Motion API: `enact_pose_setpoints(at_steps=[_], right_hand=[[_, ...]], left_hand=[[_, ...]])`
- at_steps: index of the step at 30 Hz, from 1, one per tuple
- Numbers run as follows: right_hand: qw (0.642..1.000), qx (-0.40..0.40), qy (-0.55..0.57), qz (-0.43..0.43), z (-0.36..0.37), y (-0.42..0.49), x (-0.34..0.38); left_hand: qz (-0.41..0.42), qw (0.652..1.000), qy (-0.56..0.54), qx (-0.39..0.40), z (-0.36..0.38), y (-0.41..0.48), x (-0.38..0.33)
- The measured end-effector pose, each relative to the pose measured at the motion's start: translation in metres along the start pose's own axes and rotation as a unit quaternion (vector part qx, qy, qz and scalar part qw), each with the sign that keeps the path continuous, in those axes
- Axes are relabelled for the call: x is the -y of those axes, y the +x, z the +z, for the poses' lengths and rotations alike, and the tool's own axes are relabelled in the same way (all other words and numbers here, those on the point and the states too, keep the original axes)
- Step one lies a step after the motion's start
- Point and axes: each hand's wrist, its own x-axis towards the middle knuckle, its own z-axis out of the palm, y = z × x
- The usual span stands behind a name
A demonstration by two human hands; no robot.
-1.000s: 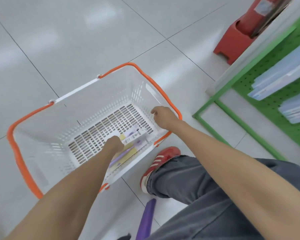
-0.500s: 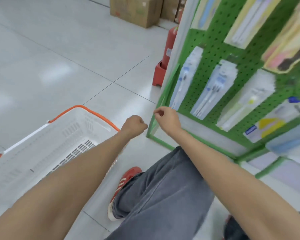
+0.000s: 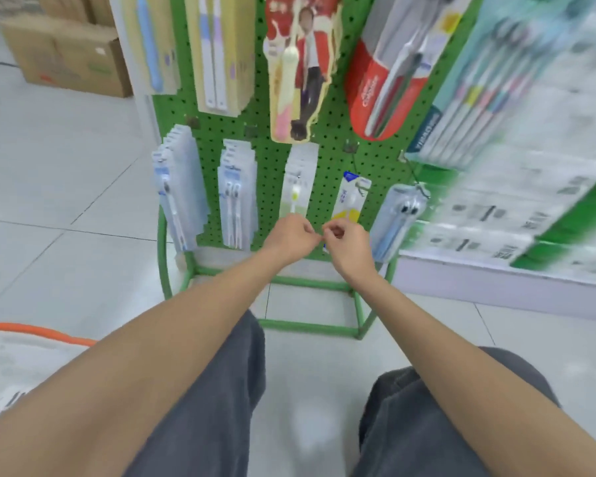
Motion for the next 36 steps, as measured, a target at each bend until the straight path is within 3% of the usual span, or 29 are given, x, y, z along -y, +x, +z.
enact_pose_setpoints(at_steps=[4,8,13,16,23,27,36], right_hand=[[0.994,-0.072,0.044,0.063,-0.021,0.017,-0.029],[0.991,-0.074,0.059,0.093,-0.027,0.035,-0.042],[0.995,-0.051,0.045,0.073,-0.024,0.059,-0.039],[0.996,-0.04,0.049,0.065,-0.021,0.07,-0.045],[0.99,-0.097,0.084,0.066,-0.024,0.079,-0.045],[0.992,-0.071,0.088,0.054,-0.023,0.085,-0.037],[0.985,0.052,0.078,0.145,-0.01,0.075,-0.044]], left_hand=[[0.001,1.0,-0.027,0.009,0.029,0.031,-0.01],[0.001,0.999,-0.054,0.007,0.045,0.058,-0.012],[0.001,1.0,-0.031,0.003,0.054,0.086,-0.01],[0.003,0.995,-0.099,0.017,0.06,0.095,-0.012],[0.01,0.991,-0.128,-0.028,0.058,0.096,-0.013],[-0.005,0.993,-0.114,-0.008,0.052,0.088,-0.01],[0.009,0.997,-0.044,0.057,0.042,0.058,0.01]])
